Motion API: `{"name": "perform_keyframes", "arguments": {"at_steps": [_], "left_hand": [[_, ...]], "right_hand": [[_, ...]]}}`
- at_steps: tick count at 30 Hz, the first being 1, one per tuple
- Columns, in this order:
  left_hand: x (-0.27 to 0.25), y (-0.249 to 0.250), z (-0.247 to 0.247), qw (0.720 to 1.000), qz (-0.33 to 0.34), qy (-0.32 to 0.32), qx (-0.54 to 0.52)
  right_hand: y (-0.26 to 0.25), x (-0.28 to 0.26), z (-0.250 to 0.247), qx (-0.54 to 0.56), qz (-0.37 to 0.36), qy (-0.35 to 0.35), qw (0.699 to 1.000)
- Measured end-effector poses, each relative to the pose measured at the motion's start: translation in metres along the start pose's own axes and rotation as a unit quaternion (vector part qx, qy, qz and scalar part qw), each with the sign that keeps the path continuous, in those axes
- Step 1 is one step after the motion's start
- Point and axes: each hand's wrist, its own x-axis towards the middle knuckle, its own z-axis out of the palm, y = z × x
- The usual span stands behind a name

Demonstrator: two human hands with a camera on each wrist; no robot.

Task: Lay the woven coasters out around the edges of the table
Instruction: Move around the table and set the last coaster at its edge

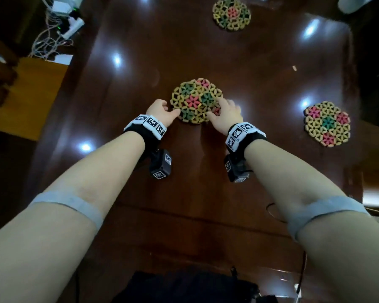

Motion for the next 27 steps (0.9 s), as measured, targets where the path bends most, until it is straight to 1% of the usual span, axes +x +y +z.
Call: {"name": "perform_keyframes", "arguments": {"at_steps": [3, 6, 7, 9, 11, 12, 13, 15, 16, 18, 21, 22, 24, 27], "left_hand": [[0.019, 0.006, 0.004, 0.998, -0.009, -0.016, -0.058], [0.026, 0.007, 0.003, 0.994, -0.025, -0.041, -0.098], [0.026, 0.008, 0.002, 0.994, -0.013, -0.044, -0.099], [0.026, 0.008, 0.002, 0.996, 0.008, -0.029, -0.088], [0.026, 0.008, -0.002, 0.997, 0.036, -0.021, -0.072], [0.026, 0.008, -0.004, 0.996, 0.045, -0.027, -0.072], [0.026, 0.009, -0.006, 0.994, 0.057, -0.039, -0.086], [0.025, 0.012, -0.013, 0.987, 0.057, -0.078, -0.125], [0.021, 0.014, -0.018, 0.985, 0.057, -0.092, -0.135], [0.015, 0.018, -0.027, 0.981, 0.063, -0.105, -0.150], [0.006, 0.016, -0.036, 0.976, 0.064, -0.128, -0.166], [0.003, 0.015, -0.038, 0.975, 0.066, -0.140, -0.161], [-0.005, 0.010, -0.040, 0.973, 0.070, -0.162, -0.148], [-0.024, 0.002, -0.043, 0.968, 0.063, -0.189, -0.152]], "right_hand": [[-0.007, 0.015, 0.006, 0.033, 0.009, 0.000, 0.999], [-0.012, 0.016, 0.013, 0.038, 0.022, 0.015, 0.999], [-0.012, 0.015, 0.015, 0.041, 0.027, 0.022, 0.999], [-0.014, 0.009, 0.016, 0.058, 0.033, 0.032, 0.997], [-0.021, 0.005, 0.018, 0.101, 0.041, 0.041, 0.993], [-0.026, 0.004, 0.017, 0.147, 0.047, 0.044, 0.987], [-0.030, 0.005, 0.018, 0.211, 0.060, 0.054, 0.974], [-0.039, 0.001, 0.014, 0.328, 0.107, 0.085, 0.935], [-0.043, -0.002, 0.010, 0.362, 0.134, 0.099, 0.917], [-0.045, -0.008, 0.004, 0.394, 0.170, 0.121, 0.895], [-0.044, -0.018, 0.001, 0.427, 0.197, 0.148, 0.870], [-0.044, -0.024, 0.000, 0.425, 0.207, 0.149, 0.868], [-0.041, -0.037, 0.001, 0.399, 0.209, 0.137, 0.882], [-0.034, -0.060, 0.004, 0.374, 0.191, 0.125, 0.899]]}}
